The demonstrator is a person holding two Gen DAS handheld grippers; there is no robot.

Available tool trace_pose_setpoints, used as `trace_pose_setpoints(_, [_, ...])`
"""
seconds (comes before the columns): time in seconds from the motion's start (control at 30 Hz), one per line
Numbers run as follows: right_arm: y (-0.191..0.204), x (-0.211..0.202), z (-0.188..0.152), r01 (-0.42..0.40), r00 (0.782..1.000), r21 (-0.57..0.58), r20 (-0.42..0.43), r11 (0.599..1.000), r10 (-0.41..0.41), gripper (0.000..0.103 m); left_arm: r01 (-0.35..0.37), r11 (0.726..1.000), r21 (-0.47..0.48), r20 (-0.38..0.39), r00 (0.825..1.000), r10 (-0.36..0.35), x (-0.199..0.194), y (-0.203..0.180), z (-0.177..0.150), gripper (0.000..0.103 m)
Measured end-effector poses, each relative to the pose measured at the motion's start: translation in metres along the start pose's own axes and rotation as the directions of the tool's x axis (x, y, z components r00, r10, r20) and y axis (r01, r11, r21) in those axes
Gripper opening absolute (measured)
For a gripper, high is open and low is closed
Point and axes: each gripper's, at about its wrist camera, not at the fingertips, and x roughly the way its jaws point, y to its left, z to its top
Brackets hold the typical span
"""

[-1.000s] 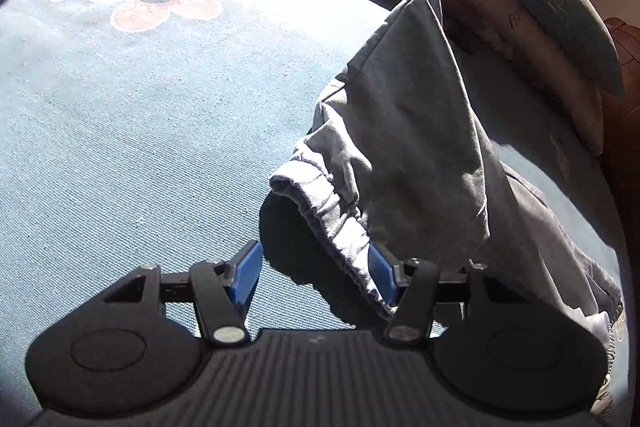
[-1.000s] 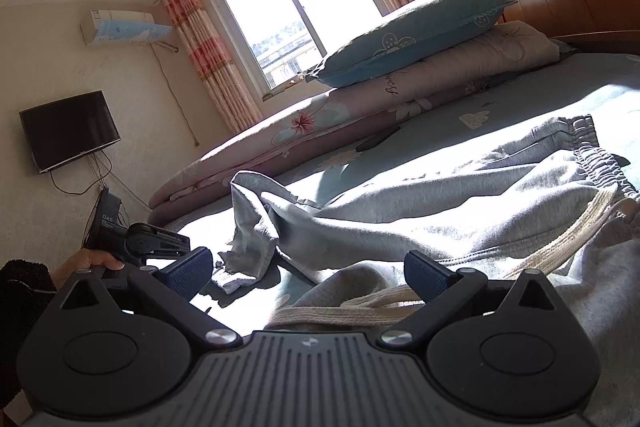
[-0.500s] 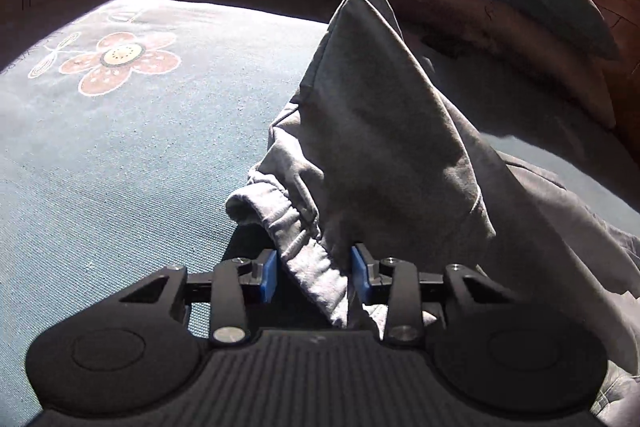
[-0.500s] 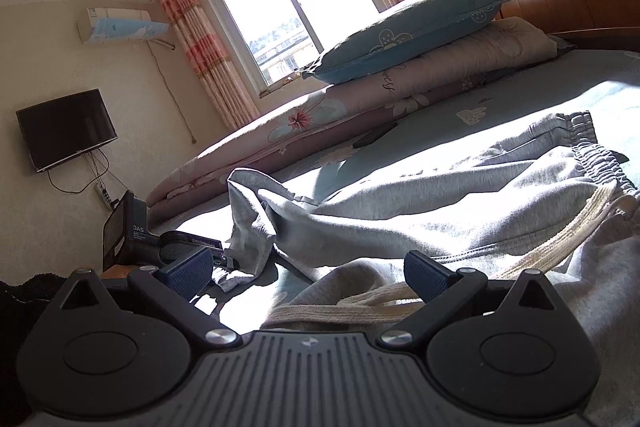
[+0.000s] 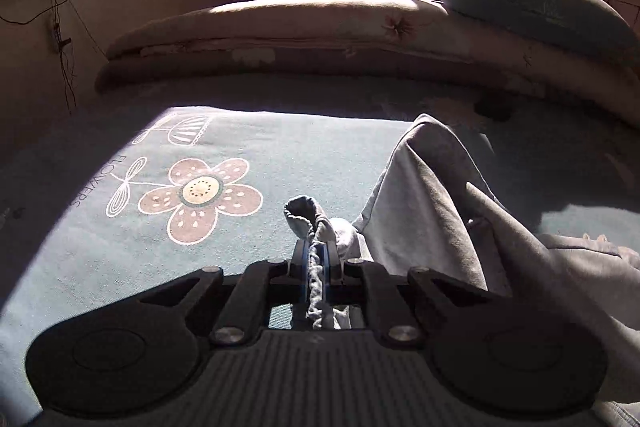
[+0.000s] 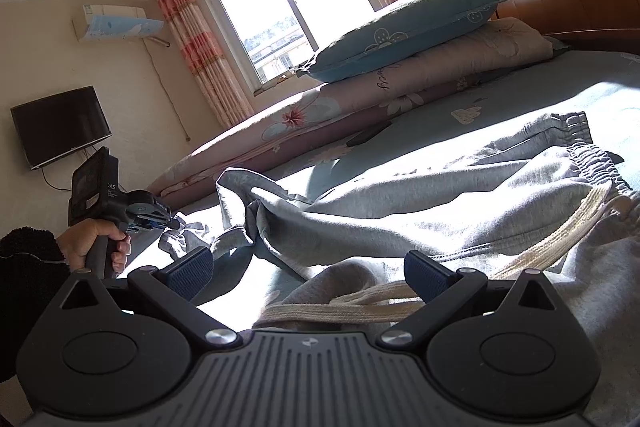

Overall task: Fold clothes
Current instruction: 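Grasp the elastic leg cuff with the left gripper and lift it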

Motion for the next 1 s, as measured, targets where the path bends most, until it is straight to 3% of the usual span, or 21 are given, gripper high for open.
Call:
trace_pose_setpoints(0.13, [-0.001, 0.001, -0.001, 0.005, 1.000, 0.000, -0.006, 1.000, -0.005, 0.103, -0.060, 0.998, -0.008, 0.021, 0.998, 0.060, 0.005, 0.018, 0.010, 0.005])
trace_pose_setpoints(0.2, [-0.001, 0.003, -0.001, 0.006, 1.000, 0.000, -0.012, 1.000, -0.006, 0.103, -0.057, 0.998, -0.020, -0.021, 0.998, 0.057, 0.017, 0.031, 0.014, 0.005])
trace_pose_setpoints(0.33, [0.000, 0.004, -0.002, 0.013, 1.000, -0.009, -0.019, 1.000, -0.014, 0.103, -0.010, 0.972, -0.237, -0.127, 0.992, -0.021, 0.028, 0.062, -0.007, 0.011])
trace_pose_setpoints(0.47, [0.000, 0.005, -0.002, 0.016, 1.000, -0.006, -0.020, 1.000, -0.016, 0.103, 0.058, 0.885, -0.463, -0.185, 0.970, -0.160, 0.022, 0.085, -0.048, 0.018])
trace_pose_setpoints(0.6, [-0.002, 0.006, -0.003, 0.016, 1.000, 0.004, -0.024, 1.000, -0.016, 0.103, 0.079, 0.722, -0.687, -0.206, 0.932, -0.298, 0.021, 0.103, -0.095, 0.038])
trace_pose_setpoints(0.63, [-0.002, 0.006, -0.003, 0.016, 1.000, 0.005, -0.024, 1.000, -0.016, 0.103, 0.088, 0.693, -0.715, -0.194, 0.928, -0.318, 0.023, 0.104, -0.102, 0.039])
trace_pose_setpoints(0.7, [-0.003, 0.006, -0.003, 0.016, 1.000, 0.008, -0.027, 1.000, -0.016, 0.103, 0.097, 0.665, -0.741, -0.162, 0.934, -0.317, 0.024, 0.104, -0.107, 0.042])
trace_pose_setpoints(0.77, [-0.003, 0.006, -0.003, 0.018, 0.999, 0.013, -0.031, 1.000, -0.017, 0.103, 0.116, 0.634, -0.764, -0.124, 0.939, -0.322, 0.027, 0.102, -0.108, 0.051])
trace_pose_setpoints(0.83, [-0.004, 0.007, -0.003, 0.019, 0.999, 0.019, -0.035, 1.000, -0.018, 0.103, 0.129, 0.627, -0.768, -0.098, 0.944, -0.314, 0.033, 0.096, -0.105, 0.058])
trace_pose_setpoints(1.0, [-0.005, 0.008, -0.003, 0.019, 0.999, 0.027, -0.040, 0.999, -0.018, 0.103, 0.149, 0.656, -0.740, -0.039, 0.964, -0.263, 0.041, 0.083, -0.101, 0.068])
